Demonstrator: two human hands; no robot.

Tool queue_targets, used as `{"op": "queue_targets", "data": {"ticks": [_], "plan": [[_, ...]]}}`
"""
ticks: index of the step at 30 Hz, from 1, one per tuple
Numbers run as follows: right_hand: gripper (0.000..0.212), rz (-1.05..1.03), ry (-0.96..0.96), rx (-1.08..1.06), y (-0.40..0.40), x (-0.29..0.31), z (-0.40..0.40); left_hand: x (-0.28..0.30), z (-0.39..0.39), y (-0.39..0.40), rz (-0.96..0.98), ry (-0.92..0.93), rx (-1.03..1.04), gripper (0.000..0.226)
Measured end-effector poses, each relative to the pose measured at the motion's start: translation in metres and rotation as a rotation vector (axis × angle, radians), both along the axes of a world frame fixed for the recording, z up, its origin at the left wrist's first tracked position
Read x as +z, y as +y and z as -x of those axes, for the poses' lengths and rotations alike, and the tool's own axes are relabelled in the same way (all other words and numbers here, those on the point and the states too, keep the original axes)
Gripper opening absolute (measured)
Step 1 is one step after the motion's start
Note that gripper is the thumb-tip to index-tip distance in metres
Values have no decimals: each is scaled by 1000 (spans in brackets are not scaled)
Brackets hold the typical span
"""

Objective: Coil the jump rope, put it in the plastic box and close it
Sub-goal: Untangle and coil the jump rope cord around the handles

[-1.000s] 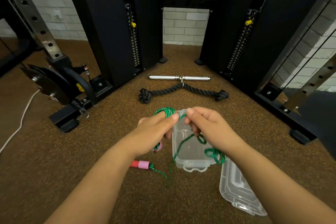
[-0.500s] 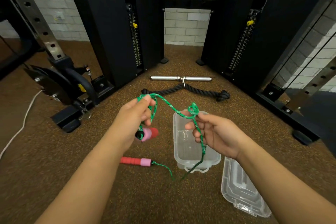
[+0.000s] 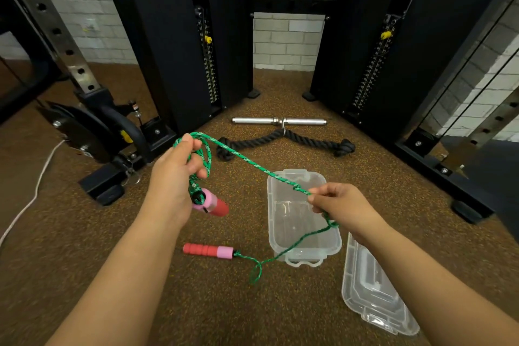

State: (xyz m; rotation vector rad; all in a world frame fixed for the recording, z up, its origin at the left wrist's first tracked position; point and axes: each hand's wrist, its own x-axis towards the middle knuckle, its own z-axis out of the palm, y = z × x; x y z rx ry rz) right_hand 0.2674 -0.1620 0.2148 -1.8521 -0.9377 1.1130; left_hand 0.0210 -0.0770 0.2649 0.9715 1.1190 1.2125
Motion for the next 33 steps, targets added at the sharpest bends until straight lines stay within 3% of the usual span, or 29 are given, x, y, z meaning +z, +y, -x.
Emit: {"op": "queue_targets", "data": {"ticks": [3, 6, 11, 17, 23, 25, 29, 33], "plan": [[13, 8, -159, 10, 1, -4, -1, 2, -1, -3, 18, 69, -54, 31], [29, -32, -220, 144, 1, 0, 8, 5, -10, -13, 0, 215, -251, 30], [47, -272, 9, 335, -2, 22, 32, 8, -27, -28, 4, 351, -533, 30], [29, -337, 131, 507, -7, 27, 48, 7, -34, -31, 43, 267, -604, 31], [22, -340, 109, 212, -1, 25, 41, 7, -35, -32, 130, 60, -554, 31], [23, -291, -39, 238, -2, 19, 41, 8, -36, -31, 182, -70, -509, 31], [25, -210, -707, 617, -13, 3, 47, 8, -37, -29, 187, -216, -480, 43], [21, -339, -889, 793, -17, 1, 58, 6, -39, -34, 101, -17, -516, 48]]}}
